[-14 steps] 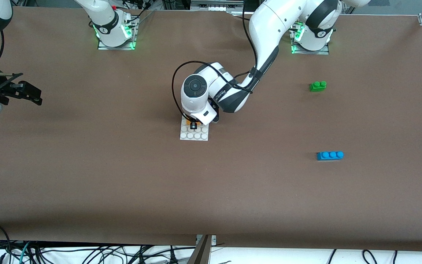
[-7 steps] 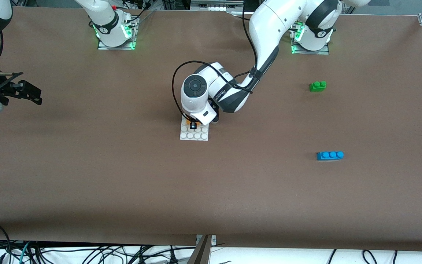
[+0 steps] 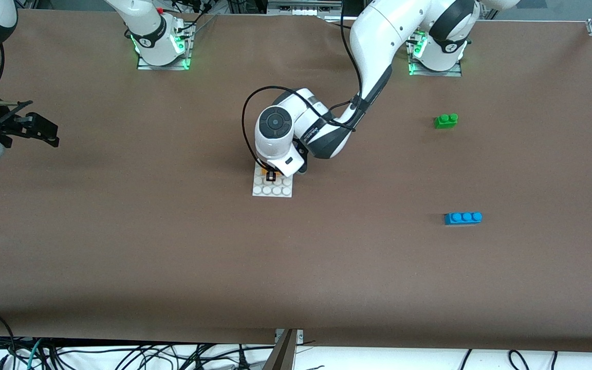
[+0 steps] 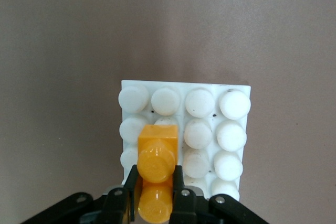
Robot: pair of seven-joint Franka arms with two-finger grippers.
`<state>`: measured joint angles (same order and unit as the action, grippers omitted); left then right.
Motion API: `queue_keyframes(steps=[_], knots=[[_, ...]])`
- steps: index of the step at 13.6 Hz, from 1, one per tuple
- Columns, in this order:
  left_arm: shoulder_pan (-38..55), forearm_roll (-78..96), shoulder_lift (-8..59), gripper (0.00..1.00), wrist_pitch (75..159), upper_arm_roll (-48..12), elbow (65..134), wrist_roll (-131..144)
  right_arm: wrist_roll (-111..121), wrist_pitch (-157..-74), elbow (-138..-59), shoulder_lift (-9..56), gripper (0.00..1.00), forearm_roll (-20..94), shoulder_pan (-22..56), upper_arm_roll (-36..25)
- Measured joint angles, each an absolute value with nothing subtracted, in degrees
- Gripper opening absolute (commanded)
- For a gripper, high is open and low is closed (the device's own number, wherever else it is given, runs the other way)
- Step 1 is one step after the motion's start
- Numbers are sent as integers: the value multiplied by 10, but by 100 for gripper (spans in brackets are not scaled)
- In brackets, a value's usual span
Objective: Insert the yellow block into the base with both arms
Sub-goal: 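Lower the yellow brick onto the base studs and press down with the left gripper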
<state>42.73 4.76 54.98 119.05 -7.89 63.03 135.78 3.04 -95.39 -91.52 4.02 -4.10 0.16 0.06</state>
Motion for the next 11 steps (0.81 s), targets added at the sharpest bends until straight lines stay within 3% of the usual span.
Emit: queue_keyframes(steps=[8,11], knots=[[422,61,562,6,1193,-76,633,1325,30,-954,-915,40,100,-41,2,1],[422,61,562,14,1193,-76,633,1325,30,-954,-915,40,100,-41,2,1]])
